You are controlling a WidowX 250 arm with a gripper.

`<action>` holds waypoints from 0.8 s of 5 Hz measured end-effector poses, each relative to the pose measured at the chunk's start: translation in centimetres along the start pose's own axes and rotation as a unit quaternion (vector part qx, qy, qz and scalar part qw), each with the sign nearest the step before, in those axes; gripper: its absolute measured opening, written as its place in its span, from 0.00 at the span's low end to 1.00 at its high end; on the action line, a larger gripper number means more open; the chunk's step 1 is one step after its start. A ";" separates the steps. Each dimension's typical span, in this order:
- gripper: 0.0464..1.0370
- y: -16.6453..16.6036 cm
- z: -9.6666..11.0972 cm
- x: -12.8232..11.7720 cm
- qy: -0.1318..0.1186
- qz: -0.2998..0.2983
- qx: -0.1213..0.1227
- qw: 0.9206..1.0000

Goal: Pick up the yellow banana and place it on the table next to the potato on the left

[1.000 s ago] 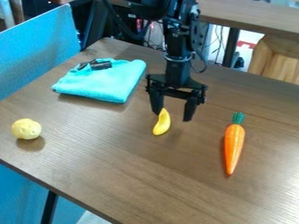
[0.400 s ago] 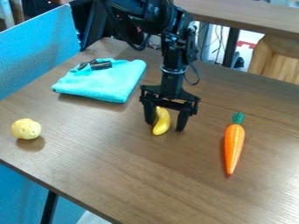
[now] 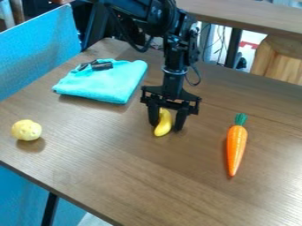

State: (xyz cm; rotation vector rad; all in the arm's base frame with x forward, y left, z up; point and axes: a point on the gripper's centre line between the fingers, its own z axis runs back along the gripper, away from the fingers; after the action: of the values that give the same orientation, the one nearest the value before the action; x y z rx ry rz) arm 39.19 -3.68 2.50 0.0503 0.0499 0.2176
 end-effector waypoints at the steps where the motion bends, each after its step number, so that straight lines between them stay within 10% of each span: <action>1: 0.41 -0.1 -0.1 0.0 -0.005 0.002 -0.005 1.000; 4: 0.40 1.7 4.1 -3.9 0.058 -0.121 -0.079 0.988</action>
State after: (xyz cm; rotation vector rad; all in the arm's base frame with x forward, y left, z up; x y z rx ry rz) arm 35.22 -3.00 6.82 -0.1258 0.1529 -0.0184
